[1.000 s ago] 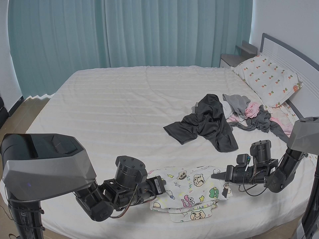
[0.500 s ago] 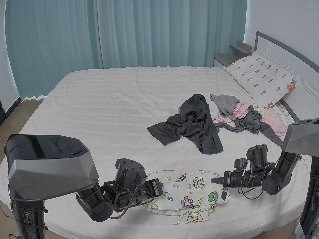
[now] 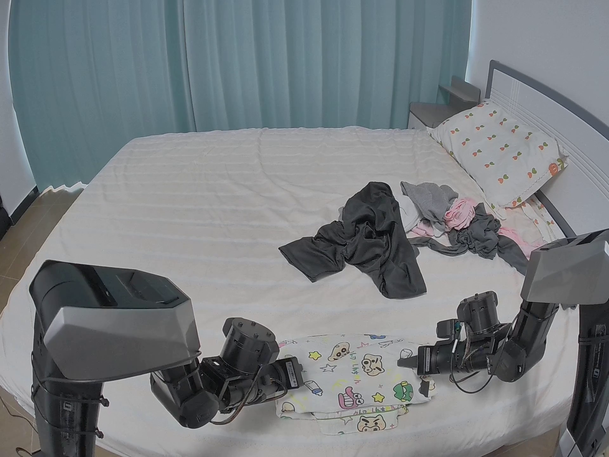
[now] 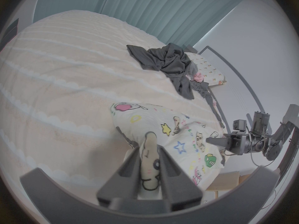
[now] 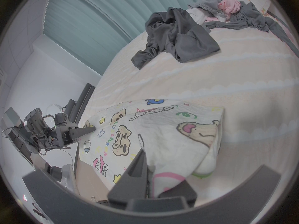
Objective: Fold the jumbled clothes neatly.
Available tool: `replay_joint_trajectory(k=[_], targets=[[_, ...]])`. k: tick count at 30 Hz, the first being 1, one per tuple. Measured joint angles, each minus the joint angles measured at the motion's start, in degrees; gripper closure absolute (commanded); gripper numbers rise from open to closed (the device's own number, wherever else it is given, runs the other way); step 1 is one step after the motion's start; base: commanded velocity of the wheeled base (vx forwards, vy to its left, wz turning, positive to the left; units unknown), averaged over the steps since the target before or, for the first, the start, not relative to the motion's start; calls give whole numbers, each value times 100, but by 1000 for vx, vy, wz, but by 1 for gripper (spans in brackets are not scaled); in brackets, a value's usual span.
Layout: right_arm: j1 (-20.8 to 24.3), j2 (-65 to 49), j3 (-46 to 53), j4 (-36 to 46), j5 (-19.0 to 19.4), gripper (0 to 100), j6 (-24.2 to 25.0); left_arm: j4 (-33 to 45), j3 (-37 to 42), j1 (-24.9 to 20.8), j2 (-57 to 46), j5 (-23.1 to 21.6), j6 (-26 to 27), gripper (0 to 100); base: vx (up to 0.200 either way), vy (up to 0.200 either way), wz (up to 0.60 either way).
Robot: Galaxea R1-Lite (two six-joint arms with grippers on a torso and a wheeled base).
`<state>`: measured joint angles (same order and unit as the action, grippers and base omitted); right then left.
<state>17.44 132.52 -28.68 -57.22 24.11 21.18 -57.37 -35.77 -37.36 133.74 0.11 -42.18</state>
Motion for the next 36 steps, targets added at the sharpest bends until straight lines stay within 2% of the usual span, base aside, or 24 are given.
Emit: replay_joint_trajectory(k=[5, 12, 17, 21, 24, 28, 36], targets=[[33, 16, 33, 24, 0, 0, -44, 15, 20, -4, 84, 148, 118, 0, 0, 0, 0], [7, 6, 16, 456, -68, 0, -333, -5, 440, 13, 123, 251, 967, 0, 0, 0, 0], [11, -79, -23, 1163, -485, 0, -681, 71, 630, 29, 126, 429, 1360, 0, 0, 0, 0], [9, -127, -85, 1724, -1204, 0, -1067, 257, 685, 40, 126, 528, 1556, 0, 0, 0, 0], [5, -160, -108, 1863, -1367, 0, -1147, 304, 716, 44, 118, 561, 1604, 0, 0, 0, 0], [9, -317, -69, 1863, -1369, 0, -1135, 266, 766, 85, 51, 558, 1566, 0, 0, 0, 0], [-122, -1428, 335, 1721, -1371, 0, -908, 121, 981, 595, -708, 546, 1123, 0, 0, 0, 0]])
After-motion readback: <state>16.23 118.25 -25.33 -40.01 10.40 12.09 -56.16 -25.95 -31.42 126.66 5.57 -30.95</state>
